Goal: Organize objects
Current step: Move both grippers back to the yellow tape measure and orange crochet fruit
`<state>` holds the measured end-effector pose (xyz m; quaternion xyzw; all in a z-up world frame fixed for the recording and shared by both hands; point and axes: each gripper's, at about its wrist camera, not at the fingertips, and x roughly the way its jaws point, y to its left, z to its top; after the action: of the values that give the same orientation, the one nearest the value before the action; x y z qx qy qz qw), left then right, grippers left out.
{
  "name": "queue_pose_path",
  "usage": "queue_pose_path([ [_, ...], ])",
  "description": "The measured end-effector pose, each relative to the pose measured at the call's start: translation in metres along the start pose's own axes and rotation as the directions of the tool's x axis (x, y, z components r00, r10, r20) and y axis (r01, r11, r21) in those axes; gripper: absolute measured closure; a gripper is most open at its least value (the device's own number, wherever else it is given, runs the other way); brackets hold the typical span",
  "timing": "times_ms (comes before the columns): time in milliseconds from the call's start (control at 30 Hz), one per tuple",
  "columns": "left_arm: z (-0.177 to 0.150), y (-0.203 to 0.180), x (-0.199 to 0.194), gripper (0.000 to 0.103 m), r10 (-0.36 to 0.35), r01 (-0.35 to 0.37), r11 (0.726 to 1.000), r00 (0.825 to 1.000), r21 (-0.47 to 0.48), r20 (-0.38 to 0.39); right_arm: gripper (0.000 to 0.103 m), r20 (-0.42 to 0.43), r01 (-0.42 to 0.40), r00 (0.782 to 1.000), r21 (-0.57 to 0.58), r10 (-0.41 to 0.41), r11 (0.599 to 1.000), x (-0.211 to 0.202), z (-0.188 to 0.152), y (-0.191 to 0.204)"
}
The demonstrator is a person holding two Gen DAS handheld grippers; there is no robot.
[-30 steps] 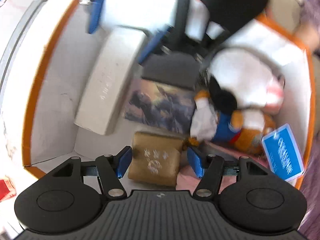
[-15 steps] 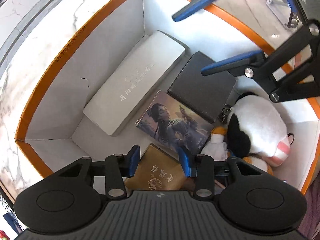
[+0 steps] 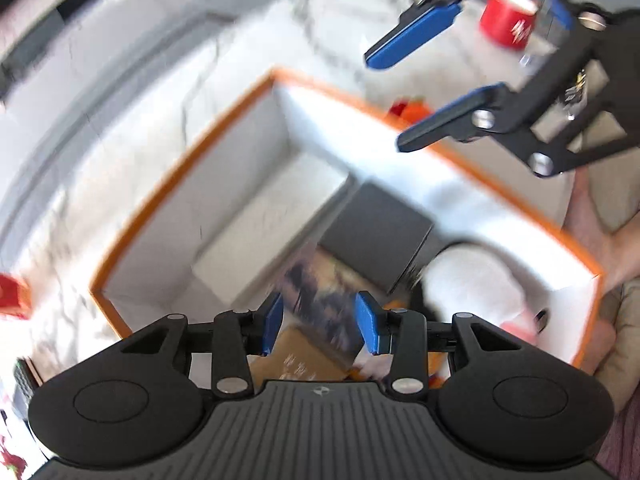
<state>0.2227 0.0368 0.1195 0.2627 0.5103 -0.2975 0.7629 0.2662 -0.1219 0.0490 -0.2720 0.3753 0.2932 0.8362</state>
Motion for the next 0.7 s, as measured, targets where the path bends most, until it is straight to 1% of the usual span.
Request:
queue_pose_path([
  [33,0.002,-0.008,-0.009,0.055,0.011,-0.011,1.0,1.0,0.01,0.028,0.058,0.012,0.008,1.0,0.039,-0.009,0.999,-0.008,-0.003,-0.003],
  [133,0.009,-0.009,-0.017,0.055,0.017,-0.019,1.0,0.996,0.022,0.087,0.058,0.048,0.053,0.997,0.14,-0.06,0.989,-0.03,-0.018,-0.007],
  [167,0.027,-0.006,0.002,0.055,0.012,-0.014,1.0,0.995,0.023,0.103,0.058,0.057,0.061,0.996,0.17,-0.072,0.984,-0.037,-0.024,-0.007],
  [200,0.021,-0.016,0.013,0.055,0.007,-0.011,0.999,0.992,0.03,0.123,0.058,0.063,0.069,0.995,0.205,-0.083,0.976,-0.044,-0.031,-0.01],
  [267,0.025,-0.037,0.024,0.055,0.004,-0.011,0.999,0.987,0.04,0.162,0.058,0.071,0.078,0.993,0.259,-0.099,0.963,-0.057,-0.046,-0.013],
  [333,0.035,-0.058,0.05,0.055,-0.015,0.006,0.999,0.983,0.047,0.184,0.058,0.075,0.099,0.989,0.303,-0.128,0.948,-0.066,-0.067,-0.015],
  [367,0.038,-0.066,0.061,0.054,-0.025,0.013,0.998,0.982,0.065,0.186,0.058,0.072,0.109,0.988,0.318,-0.138,0.942,-0.069,-0.075,-0.015],
  [433,0.048,-0.082,0.067,0.053,-0.023,0.003,0.994,0.984,0.108,0.178,0.058,0.066,0.113,0.987,0.356,-0.146,0.928,-0.076,-0.094,-0.018],
  [467,0.045,-0.09,0.091,0.053,-0.019,-0.004,0.991,0.985,0.134,0.169,0.058,0.065,0.111,0.987,0.375,-0.146,0.92,-0.077,-0.105,-0.019],
  [533,0.053,-0.104,0.113,0.045,-0.015,-0.017,0.981,0.987,0.196,0.158,0.058,0.066,0.101,0.988,0.411,-0.14,0.906,-0.08,-0.124,-0.021],
  [567,0.057,-0.109,0.13,0.043,-0.008,-0.025,0.975,0.989,0.219,0.149,0.058,0.068,0.1,0.987,0.43,-0.143,0.897,-0.079,-0.133,-0.021],
  [633,0.064,-0.116,0.152,0.042,0.014,-0.042,0.965,0.993,0.257,0.113,0.058,0.072,0.089,0.988,0.473,-0.139,0.877,-0.076,-0.152,-0.021],
  [700,0.069,-0.122,0.154,0.041,0.034,-0.055,0.958,0.996,0.283,0.079,0.058,0.08,0.081,0.987,0.508,-0.141,0.857,-0.072,-0.17,-0.022],
])
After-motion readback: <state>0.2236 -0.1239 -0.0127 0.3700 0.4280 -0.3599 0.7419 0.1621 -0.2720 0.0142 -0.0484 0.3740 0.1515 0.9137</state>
